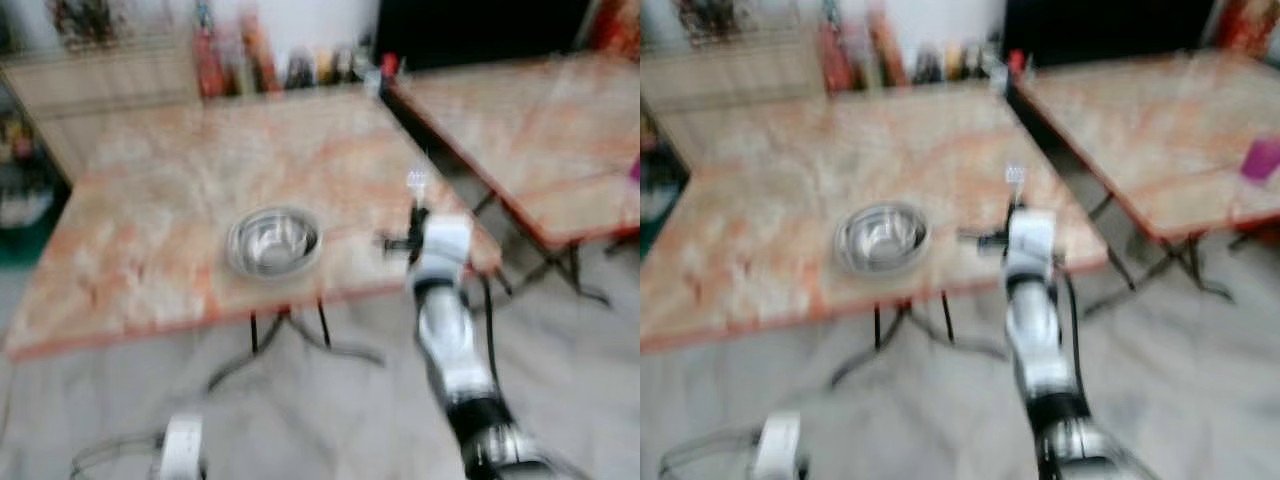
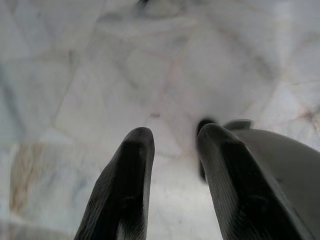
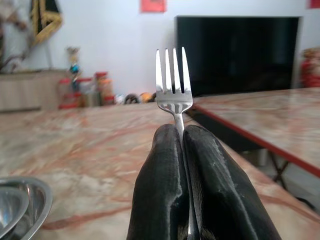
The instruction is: Setting the table
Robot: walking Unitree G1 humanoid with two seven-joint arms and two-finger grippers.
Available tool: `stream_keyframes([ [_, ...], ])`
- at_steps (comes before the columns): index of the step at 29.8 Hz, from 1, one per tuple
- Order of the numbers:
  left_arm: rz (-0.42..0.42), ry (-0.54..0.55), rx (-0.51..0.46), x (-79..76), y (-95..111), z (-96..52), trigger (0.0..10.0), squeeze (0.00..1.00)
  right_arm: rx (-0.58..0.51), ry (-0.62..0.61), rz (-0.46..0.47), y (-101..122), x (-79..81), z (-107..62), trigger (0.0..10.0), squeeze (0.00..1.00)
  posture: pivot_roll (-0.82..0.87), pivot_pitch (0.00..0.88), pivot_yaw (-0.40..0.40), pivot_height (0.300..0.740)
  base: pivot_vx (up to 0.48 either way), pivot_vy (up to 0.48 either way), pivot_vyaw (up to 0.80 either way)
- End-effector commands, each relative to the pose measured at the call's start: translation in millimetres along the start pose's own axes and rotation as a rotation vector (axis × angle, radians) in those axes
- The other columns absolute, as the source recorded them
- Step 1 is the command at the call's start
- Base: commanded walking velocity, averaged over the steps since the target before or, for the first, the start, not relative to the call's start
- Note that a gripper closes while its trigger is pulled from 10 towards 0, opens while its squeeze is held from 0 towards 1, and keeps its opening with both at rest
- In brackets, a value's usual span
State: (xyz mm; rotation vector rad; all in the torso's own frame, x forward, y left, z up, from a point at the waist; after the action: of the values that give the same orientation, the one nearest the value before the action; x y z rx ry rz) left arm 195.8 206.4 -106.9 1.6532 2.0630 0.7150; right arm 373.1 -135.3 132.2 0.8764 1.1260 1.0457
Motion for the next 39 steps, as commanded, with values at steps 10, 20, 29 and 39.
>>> stream_keyframes([
  [10, 0.007, 0.021, -0.017, 6.9, 7.3, 1.0, 10.0, 0.00, -0.036, 0.062, -0.032, 11.0, 14.6, 3.6, 10.0, 0.00, 0.00, 0.056, 0.011, 0.740, 0.292, 0.000, 0.10],
  [20, 0.000, 0.025, -0.017, 6.5, 6.5, 0.9, 10.0, 0.00, -0.042, 0.109, -0.047, 9.7, 20.5, 0.4, 10.0, 0.00, 0.00, 0.060, 0.005, 0.740, 0.292, 0.000, 0.29],
  [29, -0.015, 0.034, -0.017, 7.0, 5.8, 0.7, 10.0, 0.00, -0.034, 0.104, 0.001, 8.4, 19.2, -0.2, 10.0, 0.00, 0.00, 0.057, 0.001, 0.740, 0.030, 0.000, 0.18],
  [39, -0.012, 0.036, -0.014, 8.5, 5.4, 0.6, 10.0, 0.00, -0.023, 0.109, 0.014, 6.4, 19.7, -0.5, 10.0, 0.00, 0.00, 0.045, 0.005, 0.740, 0.000, 0.342, 0.00],
])
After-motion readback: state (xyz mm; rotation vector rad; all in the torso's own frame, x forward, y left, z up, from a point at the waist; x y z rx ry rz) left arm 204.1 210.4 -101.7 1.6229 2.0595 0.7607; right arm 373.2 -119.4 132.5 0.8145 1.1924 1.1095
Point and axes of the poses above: a point about 5 cm out from each wrist's last joint towards the gripper, its own z axis pointing out of the wrist towards the gripper, its own y axis along the axis of the wrist's last joint, x = y × z, the point moved 3 cm from there along z, pointing out of the wrist towards the gripper, and after that the axes turned 11 degrees about -z, right-handed, at the moved point
